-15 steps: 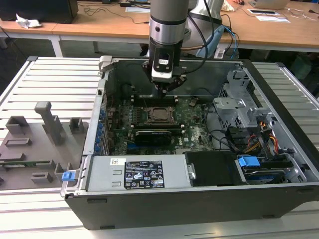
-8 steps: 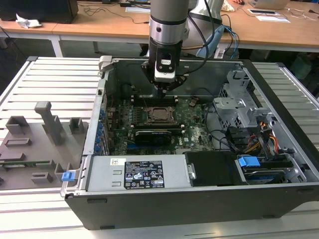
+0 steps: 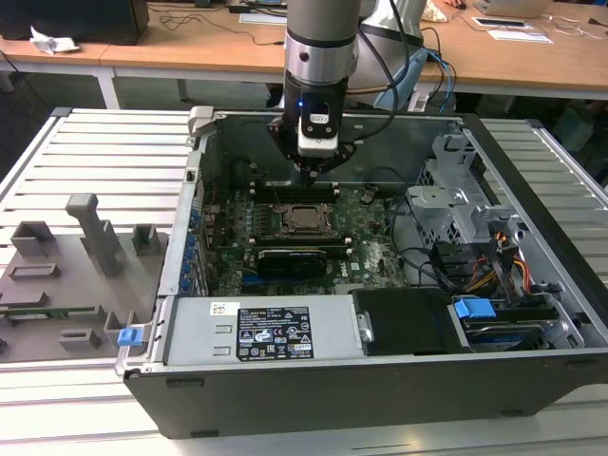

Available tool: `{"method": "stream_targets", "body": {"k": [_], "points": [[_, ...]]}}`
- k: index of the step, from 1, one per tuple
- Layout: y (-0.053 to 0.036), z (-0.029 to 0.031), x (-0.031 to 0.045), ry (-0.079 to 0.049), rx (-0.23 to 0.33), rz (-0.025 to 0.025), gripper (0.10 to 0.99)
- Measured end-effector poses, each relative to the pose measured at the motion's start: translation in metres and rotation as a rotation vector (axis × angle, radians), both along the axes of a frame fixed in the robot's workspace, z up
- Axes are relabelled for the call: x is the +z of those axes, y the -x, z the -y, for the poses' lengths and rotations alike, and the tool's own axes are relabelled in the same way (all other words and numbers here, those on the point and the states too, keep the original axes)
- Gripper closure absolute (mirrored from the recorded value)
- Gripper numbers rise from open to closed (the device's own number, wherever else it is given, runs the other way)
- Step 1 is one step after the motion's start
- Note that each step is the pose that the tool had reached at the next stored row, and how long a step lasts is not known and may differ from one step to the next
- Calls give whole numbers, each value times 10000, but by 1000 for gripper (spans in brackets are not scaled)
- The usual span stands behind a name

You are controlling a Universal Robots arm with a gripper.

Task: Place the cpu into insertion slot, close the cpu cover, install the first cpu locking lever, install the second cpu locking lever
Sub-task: 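Install the first cpu locking lever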

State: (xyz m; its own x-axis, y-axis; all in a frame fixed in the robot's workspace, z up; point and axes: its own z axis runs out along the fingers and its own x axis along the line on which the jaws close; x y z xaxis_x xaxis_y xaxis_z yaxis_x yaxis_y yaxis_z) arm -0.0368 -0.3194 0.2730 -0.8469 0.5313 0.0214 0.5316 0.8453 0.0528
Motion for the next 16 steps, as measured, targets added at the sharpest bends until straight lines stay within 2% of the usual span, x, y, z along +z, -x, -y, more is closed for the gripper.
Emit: {"method": "stream_targets", "body": {"k": [14, 16], "points": [[0, 0, 0, 0, 1656, 0, 980], [0, 0, 0, 2, 2065, 0, 980]]}}
